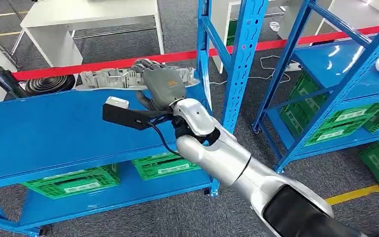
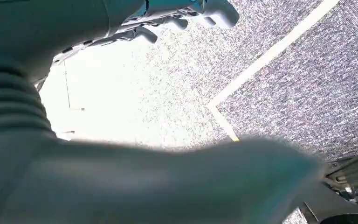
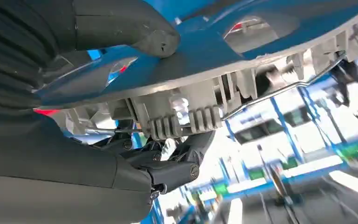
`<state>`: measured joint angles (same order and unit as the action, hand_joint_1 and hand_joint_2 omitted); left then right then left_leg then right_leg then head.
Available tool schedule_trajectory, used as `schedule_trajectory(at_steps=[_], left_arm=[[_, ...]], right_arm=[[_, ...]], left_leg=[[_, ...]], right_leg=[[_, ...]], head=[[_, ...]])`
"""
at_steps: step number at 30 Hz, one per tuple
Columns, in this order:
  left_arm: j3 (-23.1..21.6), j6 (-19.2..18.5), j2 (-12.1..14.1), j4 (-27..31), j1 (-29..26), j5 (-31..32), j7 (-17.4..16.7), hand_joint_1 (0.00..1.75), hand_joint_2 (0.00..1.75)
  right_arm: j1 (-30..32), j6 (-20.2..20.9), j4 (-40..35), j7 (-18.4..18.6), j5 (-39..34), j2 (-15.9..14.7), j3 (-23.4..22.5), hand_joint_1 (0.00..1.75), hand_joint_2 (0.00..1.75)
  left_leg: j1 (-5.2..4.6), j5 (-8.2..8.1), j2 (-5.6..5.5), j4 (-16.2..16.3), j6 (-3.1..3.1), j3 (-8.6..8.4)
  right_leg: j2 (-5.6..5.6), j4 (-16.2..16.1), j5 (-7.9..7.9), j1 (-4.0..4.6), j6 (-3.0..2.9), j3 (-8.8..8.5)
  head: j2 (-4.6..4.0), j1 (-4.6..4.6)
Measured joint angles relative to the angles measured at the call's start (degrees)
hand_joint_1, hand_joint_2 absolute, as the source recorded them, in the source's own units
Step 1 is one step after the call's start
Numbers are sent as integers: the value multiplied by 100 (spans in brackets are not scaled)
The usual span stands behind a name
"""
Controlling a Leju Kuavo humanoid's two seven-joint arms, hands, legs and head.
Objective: Take the parts from the cabinet and place them on the table.
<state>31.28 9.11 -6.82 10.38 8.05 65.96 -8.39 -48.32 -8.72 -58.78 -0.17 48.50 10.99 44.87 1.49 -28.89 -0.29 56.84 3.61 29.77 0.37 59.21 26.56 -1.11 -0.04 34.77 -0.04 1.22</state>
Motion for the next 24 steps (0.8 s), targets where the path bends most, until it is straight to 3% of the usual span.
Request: schedule_trajectory(at_steps=[1, 2, 10, 11, 24], left_arm=[[6, 4, 0, 0, -1, -2, -2, 0, 175], [11, 7, 0, 0, -1, -2, -2, 0, 0], [68, 46, -2, 0, -7, -13, -44, 0, 0], [76, 46, -2, -2, -7, -13, -44, 0, 175], [109, 131, -4, 0, -12, -20, 85, 0, 175]], right_arm=[[-9, -4, -128, -2, 11, -26, 0, 175, 175], [-9, -7, -210, -2, 33, -46, 0, 175, 175], [11, -190, -736, 2, 267, -153, 2, 175, 175], [11, -197, -776, 9, 275, -159, 2, 175, 175], [150, -350, -1440, -37, 431, -302, 39, 175, 175]], left_leg=[[0, 0, 0, 0, 0, 0], [0, 0, 0, 0, 0, 0], [0, 0, 0, 0, -1, 0], [0, 0, 0, 0, -1, 0], [0, -1, 0, -1, -1, 2]], right_leg=[[-1, 0, 0, 0, 0, 0], [0, -1, 0, 0, 0, 0], [0, -2, 0, 0, 0, 0], [0, -2, 0, 0, 0, 0], [-1, -5, 0, 0, 0, 0]], head=[[0, 0], [0, 0], [0, 0], [0, 0], [0, 0]])
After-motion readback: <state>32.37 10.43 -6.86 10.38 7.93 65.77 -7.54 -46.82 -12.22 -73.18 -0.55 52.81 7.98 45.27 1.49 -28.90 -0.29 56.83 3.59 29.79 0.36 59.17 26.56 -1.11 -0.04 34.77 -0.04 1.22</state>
